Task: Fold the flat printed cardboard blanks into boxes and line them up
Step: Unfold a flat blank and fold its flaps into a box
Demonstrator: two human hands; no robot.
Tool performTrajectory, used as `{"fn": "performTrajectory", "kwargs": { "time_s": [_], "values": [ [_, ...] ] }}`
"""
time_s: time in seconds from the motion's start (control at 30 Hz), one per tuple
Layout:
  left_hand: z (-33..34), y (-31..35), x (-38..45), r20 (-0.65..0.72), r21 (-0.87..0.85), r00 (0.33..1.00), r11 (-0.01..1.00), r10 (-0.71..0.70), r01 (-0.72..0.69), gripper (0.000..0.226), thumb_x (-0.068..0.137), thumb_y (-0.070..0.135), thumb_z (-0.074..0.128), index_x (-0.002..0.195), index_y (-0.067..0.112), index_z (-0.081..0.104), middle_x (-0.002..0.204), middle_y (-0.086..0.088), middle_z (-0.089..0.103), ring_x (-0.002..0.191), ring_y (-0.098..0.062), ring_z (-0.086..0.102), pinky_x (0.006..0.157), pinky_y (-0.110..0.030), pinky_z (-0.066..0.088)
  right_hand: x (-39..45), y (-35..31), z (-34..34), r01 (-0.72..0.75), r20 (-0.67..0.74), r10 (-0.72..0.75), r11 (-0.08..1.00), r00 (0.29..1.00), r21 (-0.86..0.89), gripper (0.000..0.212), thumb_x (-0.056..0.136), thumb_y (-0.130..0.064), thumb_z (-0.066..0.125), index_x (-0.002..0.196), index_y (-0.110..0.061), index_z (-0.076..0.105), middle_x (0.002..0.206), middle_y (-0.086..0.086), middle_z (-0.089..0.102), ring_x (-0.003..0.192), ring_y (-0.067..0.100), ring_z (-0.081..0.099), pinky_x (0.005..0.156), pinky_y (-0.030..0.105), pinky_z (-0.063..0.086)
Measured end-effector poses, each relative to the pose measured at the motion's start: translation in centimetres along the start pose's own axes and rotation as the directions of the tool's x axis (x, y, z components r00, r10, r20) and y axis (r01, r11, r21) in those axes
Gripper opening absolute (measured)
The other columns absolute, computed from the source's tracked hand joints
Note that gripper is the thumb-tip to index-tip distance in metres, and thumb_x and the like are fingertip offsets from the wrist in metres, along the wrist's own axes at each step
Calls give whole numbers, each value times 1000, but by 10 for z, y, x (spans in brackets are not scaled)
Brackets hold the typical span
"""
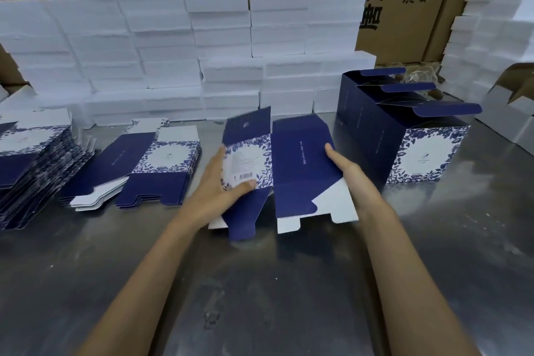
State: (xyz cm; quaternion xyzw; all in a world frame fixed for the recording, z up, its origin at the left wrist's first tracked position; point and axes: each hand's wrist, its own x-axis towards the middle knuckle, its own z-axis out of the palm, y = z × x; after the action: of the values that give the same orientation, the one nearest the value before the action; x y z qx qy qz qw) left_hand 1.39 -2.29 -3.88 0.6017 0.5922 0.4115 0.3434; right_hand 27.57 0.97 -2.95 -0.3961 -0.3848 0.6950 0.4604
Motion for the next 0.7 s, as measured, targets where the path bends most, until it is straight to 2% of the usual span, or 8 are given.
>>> {"fn": "performTrajectory", "kwargs": {
  "time_s": [0.03,0.1,0.2,0.27,0.33,0.43,0.53,0.7],
  "values": [
    [2,1,-2,75,-20,997,1000,-13,14,103,77,50,80,156,43,15,163,14,24,148,-9,27,122,-39,25,-2,-1,1,2,47,-3,999,999,34,48,94,-58,60,125,-23,72,122,7,74,111,27,71,89,44,58],
    [7,6,-7,190,-139,982,989,-13,40,112,66,58,85,153,54,15,164,20,15,149,-1,20,124,-37,20,-3,-2,4,25,145,-43,992,988,125,51,97,-60,51,128,-25,70,131,6,69,122,29,65,107,54,46],
    [9,12,-12,203,-223,975,974,86,-40,98,70,44,84,144,67,23,161,30,14,146,13,8,125,-35,15,-4,-1,9,65,219,-108,979,970,195,47,100,-56,49,127,-25,71,128,3,69,113,25,64,109,50,41],
    [9,17,-14,155,-229,979,969,131,-93,95,73,37,84,141,69,27,159,34,17,147,13,4,125,-38,14,-4,0,12,87,239,-121,985,963,147,51,98,-59,51,132,-24,67,124,3,68,103,30,53,101,46,40],
    [11,21,-16,111,-234,980,963,165,-135,91,75,39,85,141,68,29,161,31,13,149,9,3,124,-38,18,-2,2,16,106,251,-112,994,961,37,62,93,-68,54,138,-26,62,130,1,66,111,30,57,105,48,43],
    [14,26,-16,35,-315,970,924,240,-217,79,79,33,82,141,59,41,161,23,26,147,6,21,114,-26,34,0,8,23,166,286,-120,976,951,-143,68,86,-75,57,144,-38,53,138,-8,63,127,20,58,109,52,45],
    [17,28,-15,-69,-360,959,890,275,-281,61,89,7,68,137,42,53,134,28,57,126,7,52,93,-9,44,-1,12,24,244,277,-172,936,945,-254,61,89,-65,64,145,-52,44,150,-14,51,139,14,49,113,52,42],
    [16,28,-16,-89,-440,972,867,217,-234,58,92,-2,63,137,34,54,125,25,64,116,0,62,85,-11,50,-2,13,22,326,254,-241,865,937,-382,64,87,-49,76,142,-54,46,143,-24,54,123,-1,60,98,26,50]
  ]
}}
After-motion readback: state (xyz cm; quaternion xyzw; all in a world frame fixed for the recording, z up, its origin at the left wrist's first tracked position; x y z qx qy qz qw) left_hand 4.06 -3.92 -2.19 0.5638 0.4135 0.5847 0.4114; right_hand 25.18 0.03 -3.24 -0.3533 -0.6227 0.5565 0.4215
